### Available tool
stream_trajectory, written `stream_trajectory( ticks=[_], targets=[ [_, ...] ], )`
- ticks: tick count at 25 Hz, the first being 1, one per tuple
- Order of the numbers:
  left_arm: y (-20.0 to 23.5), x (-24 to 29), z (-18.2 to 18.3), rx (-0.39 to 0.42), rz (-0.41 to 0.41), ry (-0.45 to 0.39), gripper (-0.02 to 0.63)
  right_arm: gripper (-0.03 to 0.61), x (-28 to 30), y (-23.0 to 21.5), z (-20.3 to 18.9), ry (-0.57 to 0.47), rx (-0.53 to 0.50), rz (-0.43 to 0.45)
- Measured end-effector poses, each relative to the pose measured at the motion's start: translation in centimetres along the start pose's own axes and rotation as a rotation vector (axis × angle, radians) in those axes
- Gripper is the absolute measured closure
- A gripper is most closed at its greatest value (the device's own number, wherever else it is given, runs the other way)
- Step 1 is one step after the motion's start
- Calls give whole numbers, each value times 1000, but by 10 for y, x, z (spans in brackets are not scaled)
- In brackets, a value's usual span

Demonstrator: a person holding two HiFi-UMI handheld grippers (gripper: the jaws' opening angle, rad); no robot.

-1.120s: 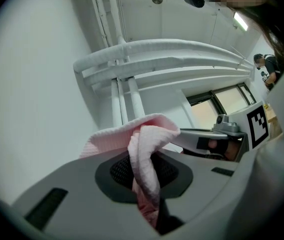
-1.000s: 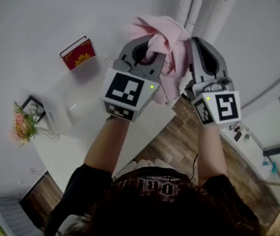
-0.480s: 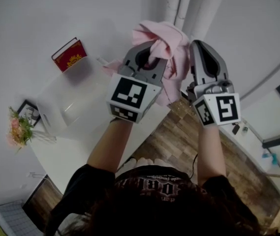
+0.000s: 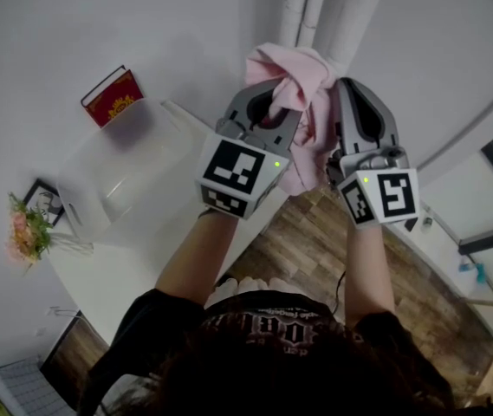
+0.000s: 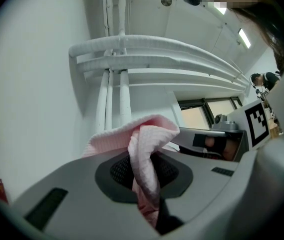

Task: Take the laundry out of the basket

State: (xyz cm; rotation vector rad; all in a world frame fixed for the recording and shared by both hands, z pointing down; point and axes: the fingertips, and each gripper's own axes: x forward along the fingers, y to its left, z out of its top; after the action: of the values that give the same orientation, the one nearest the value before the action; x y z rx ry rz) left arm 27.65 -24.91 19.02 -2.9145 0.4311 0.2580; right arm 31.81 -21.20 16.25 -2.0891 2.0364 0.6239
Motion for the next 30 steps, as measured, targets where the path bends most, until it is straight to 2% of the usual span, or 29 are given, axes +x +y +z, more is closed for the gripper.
stream_trajectory(
  ticks=[10, 15, 19, 25, 30],
  targets=[
    [-8, 3, -21, -21, 13, 3, 569, 549, -15, -12, -24, 42, 24, -40],
    [-15, -2, -32, 10, 27, -3, 569, 549, -20, -13, -34, 58, 29, -57],
    [-19, -6, -38, 29, 39, -4, 569, 549, -24, -10, -40, 66, 33, -54],
    [-13, -11, -49, 2, 70, 8, 569, 551, -28, -3, -49, 78, 38, -49],
    [-12, -15, -52, 16, 88, 7, 569, 551, -30, 1, -52, 82, 31, -46]
  ],
)
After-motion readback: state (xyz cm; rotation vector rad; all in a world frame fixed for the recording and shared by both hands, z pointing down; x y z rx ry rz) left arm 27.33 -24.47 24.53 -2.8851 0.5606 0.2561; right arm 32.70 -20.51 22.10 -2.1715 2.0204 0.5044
